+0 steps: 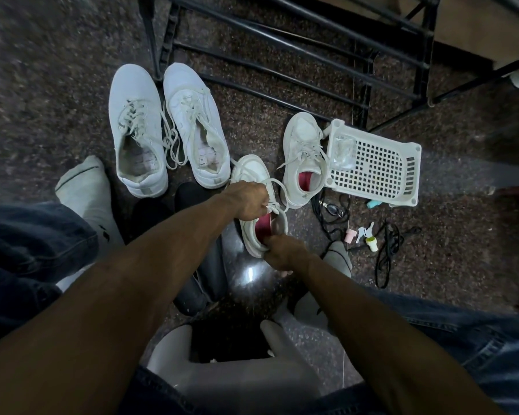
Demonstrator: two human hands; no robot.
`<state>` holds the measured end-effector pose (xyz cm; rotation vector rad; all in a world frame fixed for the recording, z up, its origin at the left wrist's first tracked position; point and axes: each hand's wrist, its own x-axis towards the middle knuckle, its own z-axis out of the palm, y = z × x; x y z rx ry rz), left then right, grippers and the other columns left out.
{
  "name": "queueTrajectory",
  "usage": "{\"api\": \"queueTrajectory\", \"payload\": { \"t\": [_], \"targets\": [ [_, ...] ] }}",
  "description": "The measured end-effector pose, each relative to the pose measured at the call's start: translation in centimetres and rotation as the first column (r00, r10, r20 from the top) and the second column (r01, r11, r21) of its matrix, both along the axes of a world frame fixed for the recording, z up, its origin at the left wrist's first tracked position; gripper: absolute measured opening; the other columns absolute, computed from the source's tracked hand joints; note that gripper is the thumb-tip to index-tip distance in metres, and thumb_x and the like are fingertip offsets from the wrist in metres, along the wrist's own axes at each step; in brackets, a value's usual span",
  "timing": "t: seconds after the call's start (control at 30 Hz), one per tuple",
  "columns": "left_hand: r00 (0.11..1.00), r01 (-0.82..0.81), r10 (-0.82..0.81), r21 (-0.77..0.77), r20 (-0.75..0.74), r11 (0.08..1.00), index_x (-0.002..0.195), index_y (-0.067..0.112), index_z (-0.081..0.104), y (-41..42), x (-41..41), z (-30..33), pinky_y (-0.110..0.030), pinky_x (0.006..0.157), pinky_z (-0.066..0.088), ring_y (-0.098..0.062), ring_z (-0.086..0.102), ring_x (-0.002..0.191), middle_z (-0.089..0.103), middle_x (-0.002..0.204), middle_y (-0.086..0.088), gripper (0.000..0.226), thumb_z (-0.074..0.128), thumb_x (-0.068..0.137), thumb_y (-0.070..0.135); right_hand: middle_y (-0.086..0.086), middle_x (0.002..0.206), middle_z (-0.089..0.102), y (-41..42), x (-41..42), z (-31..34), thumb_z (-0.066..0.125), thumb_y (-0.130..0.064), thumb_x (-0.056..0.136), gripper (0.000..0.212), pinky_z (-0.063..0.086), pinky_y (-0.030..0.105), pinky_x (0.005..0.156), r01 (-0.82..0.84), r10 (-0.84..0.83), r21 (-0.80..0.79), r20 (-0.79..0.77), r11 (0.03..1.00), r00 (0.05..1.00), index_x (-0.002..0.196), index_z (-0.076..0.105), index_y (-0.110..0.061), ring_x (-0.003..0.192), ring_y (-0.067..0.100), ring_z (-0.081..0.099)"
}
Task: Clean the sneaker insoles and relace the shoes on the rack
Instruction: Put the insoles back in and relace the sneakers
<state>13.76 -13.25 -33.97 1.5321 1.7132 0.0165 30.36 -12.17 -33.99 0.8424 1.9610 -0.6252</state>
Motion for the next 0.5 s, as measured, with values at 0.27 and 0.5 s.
{"api": "queueTrajectory", "payload": {
  "t": [0.27, 0.5],
  "targets": [
    [0.991, -0.088, 0.083, 0.049, 0.108, 0.995, 0.09, 0.027, 0.066, -1.5, -0.1, -0.6, -0.039, 0.088, 0.05, -0.017, 0.06, 0.099, 0.063, 0.109, 0.006, 0.011, 0.062, 0.084, 0.035, 0.016, 0.115, 0.063, -2.8, 1.3, 1.4, 0.049, -0.026, 0.09, 0.029, 0.047, 0.042, 0.085, 0.012, 0.014, 0.149, -0.169, 0.989, 0.986, 0.119, 0.051, -0.022, 0.106, 0.041, 0.06],
    [0.938, -0.309, 0.344, 0.372, -0.03, 0.875, 0.119, 0.021, 0.062, -2.9, -3.1, 0.3, -0.037, 0.096, 0.043, -0.023, 0.053, 0.114, 0.055, 0.125, -0.001, 0.03, 0.055, 0.089, 0.021, 0.016, 0.114, 0.063, -0.5, -1.9, 1.8, 0.05, -0.029, 0.091, 0.028, 0.048, 0.043, 0.084, 0.168, -0.078, 0.251, -0.333, 0.953, 0.94, 0.118, 0.055, -0.023, 0.101, 0.04, 0.062]
  ]
}}
